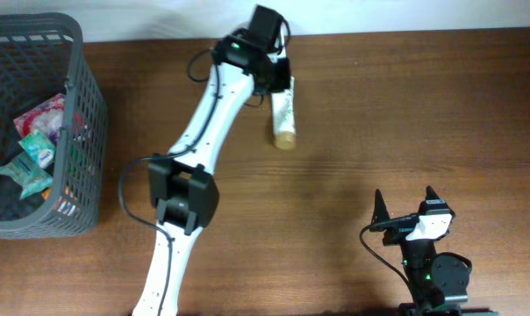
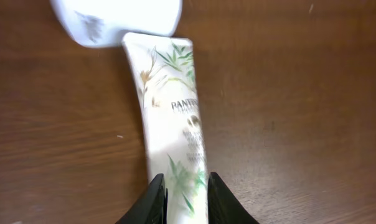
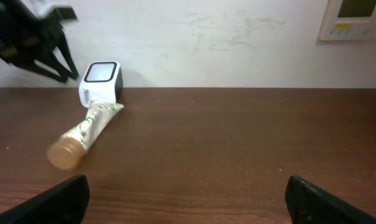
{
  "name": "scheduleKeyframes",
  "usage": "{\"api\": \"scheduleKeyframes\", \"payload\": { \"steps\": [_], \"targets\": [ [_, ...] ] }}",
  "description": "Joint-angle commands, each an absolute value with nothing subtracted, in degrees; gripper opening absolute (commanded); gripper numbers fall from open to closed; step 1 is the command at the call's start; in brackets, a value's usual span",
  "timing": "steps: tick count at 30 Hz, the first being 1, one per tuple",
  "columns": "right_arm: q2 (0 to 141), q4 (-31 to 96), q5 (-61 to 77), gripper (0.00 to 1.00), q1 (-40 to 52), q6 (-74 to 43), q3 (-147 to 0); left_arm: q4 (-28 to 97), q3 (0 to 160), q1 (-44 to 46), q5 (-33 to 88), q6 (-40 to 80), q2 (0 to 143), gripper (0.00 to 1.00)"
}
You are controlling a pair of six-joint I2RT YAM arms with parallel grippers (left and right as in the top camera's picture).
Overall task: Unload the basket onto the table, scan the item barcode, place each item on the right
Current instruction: 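Carry the white tube to the scanner and set it down beside it, then return the left gripper to the basket and grasp the green tissue pack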
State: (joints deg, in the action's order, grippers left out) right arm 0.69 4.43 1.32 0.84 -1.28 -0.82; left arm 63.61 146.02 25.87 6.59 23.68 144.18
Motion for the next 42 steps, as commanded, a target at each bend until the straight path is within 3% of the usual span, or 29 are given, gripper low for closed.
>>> {"api": "scheduleKeyframes", "payload": {
  "steps": [1,12,19,23,25,32,42],
  "targets": [
    [0.4,4.5,1.0,0.99,1.1,-1.6,-0.3,63.0,146.2,28.4,6.2,23.2,148.8,0.21],
    [0.4,4.5,1.0,0.99,1.1,-1.6,-0.3,68.5,152.4,28.3,6.4,24.2,148.1,0.25],
    [0.4,4.5,1.0,0.99,1.1,-1.6,-0.3,79.4,165.1,19.5,6.3,23.7,138.1,0.38],
    [0.4,4.5,1.0,0.99,1.1,-1.6,-0.3,83.4,169.9,10.1,6.2,23.7,130.7,0.61],
    [0.4,4.5,1.0,0.99,1.1,-1.6,-0.3,83.6,170.4,4.5,6.1,23.7,126.9,0.93],
    [0.4,4.5,1.0,0.99,1.1,-1.6,-0.3,91.4,169.3,-19.9,-7.4,23.7,122.5,0.95],
    [0.4,4.5,1.0,0.99,1.1,-1.6,-0.3,91.9,150.3,-32.0,-9.5,23.7,122.9,0.97]
  ]
}}
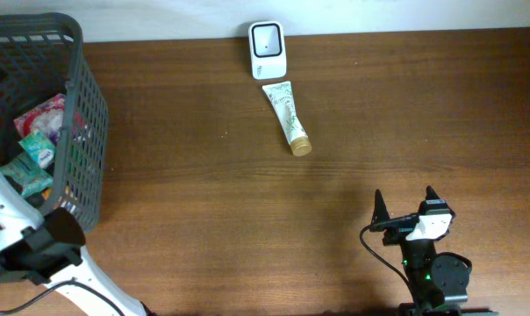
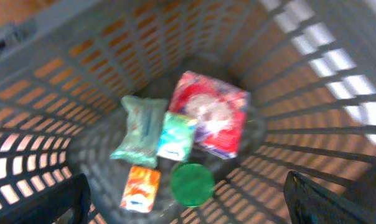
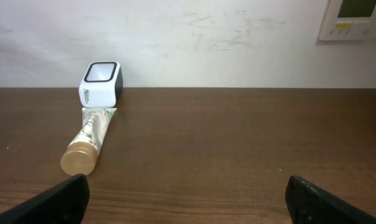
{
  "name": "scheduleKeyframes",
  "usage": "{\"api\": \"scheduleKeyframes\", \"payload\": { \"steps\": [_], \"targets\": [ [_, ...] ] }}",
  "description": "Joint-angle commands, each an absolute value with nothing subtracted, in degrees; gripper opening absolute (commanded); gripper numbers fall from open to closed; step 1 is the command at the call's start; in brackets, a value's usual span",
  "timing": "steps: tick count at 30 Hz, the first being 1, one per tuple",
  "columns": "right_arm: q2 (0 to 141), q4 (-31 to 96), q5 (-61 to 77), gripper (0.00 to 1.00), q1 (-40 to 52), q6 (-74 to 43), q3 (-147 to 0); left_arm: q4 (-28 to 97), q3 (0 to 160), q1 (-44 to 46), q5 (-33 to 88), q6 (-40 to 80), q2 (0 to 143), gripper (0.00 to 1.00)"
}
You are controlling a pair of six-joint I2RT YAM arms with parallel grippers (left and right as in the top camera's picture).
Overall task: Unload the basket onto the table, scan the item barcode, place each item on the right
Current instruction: 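Return the left gripper to the basket and grasp the green tissue pack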
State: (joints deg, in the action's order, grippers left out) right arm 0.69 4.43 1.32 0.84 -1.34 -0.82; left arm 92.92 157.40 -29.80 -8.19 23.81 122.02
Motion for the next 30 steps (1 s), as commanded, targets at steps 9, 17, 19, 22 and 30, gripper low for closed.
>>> {"api": "scheduleKeyframes", "payload": {
  "steps": [9,17,19,22,30],
  "targets": [
    [0.4,4.5,1.0,0.99,1.1,-1.6,-0.3,75.7,124.1,-33.2,-11.6,22.2,122.9,0.87],
    [0.4,4.5,1.0,0.99,1.1,-1.6,-0.3,62.5,116.6,-32.0,-6.7,13.1,122.9,0.78],
    [0.4,4.5,1.0,0.99,1.1,-1.6,-0.3,61.5,116.1,-31.3,-6.7,13.1,122.9,0.78],
    [0.4,4.5,1.0,0.99,1.1,-1.6,-0.3,61.1,115.9,-30.3,-6.6,13.1,122.9,0.77],
    [0.4,4.5,1.0,0.99,1.1,-1.6,-0.3,60.3,109.1,-29.1,-13.2,13.2,122.9,0.69]
  ]
}}
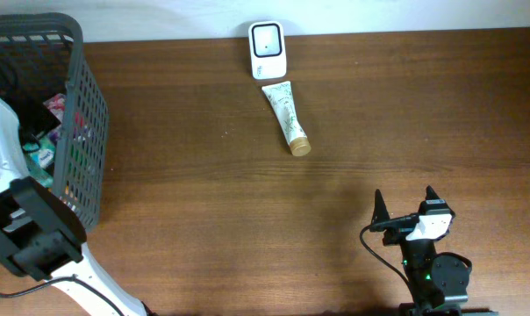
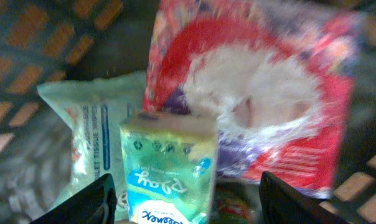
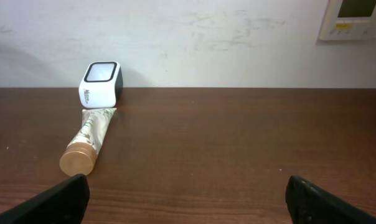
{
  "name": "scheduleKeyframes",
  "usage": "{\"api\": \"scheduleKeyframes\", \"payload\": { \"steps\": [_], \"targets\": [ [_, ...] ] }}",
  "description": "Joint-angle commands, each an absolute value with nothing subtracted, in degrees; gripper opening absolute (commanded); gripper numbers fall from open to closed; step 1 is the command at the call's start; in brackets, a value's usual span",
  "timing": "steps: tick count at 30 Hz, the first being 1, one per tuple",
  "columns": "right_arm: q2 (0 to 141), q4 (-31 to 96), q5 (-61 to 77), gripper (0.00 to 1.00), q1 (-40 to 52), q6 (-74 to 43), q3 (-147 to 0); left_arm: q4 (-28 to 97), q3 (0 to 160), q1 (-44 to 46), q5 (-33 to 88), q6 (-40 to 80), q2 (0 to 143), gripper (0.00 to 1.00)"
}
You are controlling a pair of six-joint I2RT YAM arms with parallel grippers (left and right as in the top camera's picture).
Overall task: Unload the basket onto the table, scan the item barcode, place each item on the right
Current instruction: 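Return the left gripper to the basket and grasp the green tissue pack, then carry the green tissue pack to the scanner and place it on the table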
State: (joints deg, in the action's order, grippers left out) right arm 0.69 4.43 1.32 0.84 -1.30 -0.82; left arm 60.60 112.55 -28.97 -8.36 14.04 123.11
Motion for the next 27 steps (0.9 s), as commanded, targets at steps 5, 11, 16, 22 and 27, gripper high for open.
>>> {"api": "scheduleKeyframes", "payload": {
  "steps": [5,11,16,22,27],
  "targets": [
    [0.4,4.5,1.0,0.99,1.1,-1.6,-0.3,58.3,106.8,-29.1,-14.0,13.2,122.9,0.35],
    [0.4,4.5,1.0,0.99,1.1,-1.6,-0.3,58.6,108.0,-29.1,-13.7,13.2,122.0,0.00],
    [0.4,4.5,1.0,0.99,1.1,-1.6,-0.3,60.5,113.4,-29.2,-9.8,17.6,116.4,0.00],
    [0.4,4.5,1.0,0.99,1.1,-1.6,-0.3,59.7,116.7,-29.3,-2.4,29.3,100.8,0.00],
    [0.4,4.5,1.0,0.99,1.1,-1.6,-0.3,53.5,116.7,-26.8,17.5,30.1,90.0,0.00]
  ]
}}
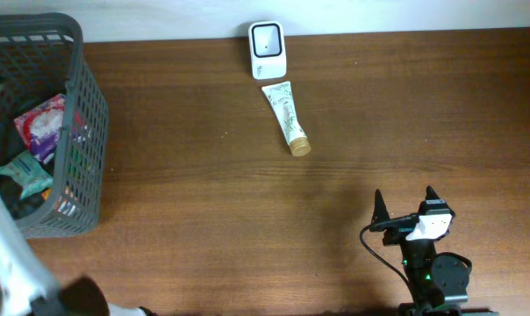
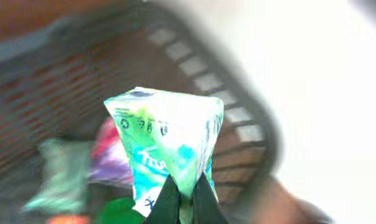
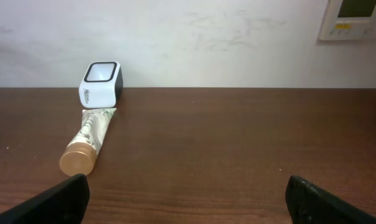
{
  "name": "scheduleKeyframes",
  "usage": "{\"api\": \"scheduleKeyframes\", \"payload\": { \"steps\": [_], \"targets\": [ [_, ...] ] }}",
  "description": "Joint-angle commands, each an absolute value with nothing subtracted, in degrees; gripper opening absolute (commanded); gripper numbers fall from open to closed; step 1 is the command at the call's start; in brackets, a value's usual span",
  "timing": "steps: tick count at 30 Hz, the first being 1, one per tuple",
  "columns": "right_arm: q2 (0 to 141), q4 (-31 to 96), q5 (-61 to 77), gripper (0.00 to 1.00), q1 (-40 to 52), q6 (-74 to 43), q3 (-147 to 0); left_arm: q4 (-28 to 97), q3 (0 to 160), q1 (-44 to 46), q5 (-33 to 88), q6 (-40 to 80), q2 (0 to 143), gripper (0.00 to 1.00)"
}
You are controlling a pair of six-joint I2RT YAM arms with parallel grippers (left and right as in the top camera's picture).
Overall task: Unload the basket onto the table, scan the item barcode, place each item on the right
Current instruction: 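Carry the green tissue pack to the scanner and place it on the table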
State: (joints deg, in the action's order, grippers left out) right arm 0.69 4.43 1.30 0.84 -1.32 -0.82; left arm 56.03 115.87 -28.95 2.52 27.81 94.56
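Observation:
My left gripper (image 2: 182, 193) is shut on a green and teal tissue packet (image 2: 166, 134), held up above the grey basket (image 2: 194, 81) in a blurred left wrist view. In the overhead view only a white blur of the left arm (image 1: 3, 250) shows at the left edge. The white scanner (image 1: 268, 39) stands at the table's far edge, with a cream tube (image 1: 288, 116) lying just in front of it. My right gripper (image 1: 405, 198) rests open near the front right, its view showing the scanner (image 3: 101, 83) and the tube (image 3: 88, 140).
The grey basket (image 1: 81, 132) at the left holds a red and purple packet (image 1: 39, 123), a pale green packet (image 1: 24, 171) and other items. A white wall (image 3: 206, 37) runs behind the table, and a wall panel (image 3: 353, 18) hangs at the right.
My left gripper was open low over the packets inside the basket. Now it is shut on the green and teal packet and holds it up above the basket. The right arm is still.
My left gripper was by the scanner, around the cream tube. Then the tube lay alone before the scanner and the gripper was open over the basket. It was then low over the green packet, and now holds that packet raised.

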Motion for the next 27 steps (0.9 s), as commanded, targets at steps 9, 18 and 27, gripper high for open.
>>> {"api": "scheduleKeyframes", "payload": {
  "steps": [9,18,27],
  "targets": [
    [0.4,4.5,1.0,0.99,1.1,-1.6,-0.3,51.5,116.5,-2.5,19.9,22.1,93.3,0.00],
    [0.4,4.5,1.0,0.99,1.1,-1.6,-0.3,57.1,116.4,15.2,9.5,22.2,110.4,0.00],
    [0.4,4.5,1.0,0.99,1.1,-1.6,-0.3,59.3,116.4,25.1,1.7,22.2,125.9,0.01]
  ]
}}
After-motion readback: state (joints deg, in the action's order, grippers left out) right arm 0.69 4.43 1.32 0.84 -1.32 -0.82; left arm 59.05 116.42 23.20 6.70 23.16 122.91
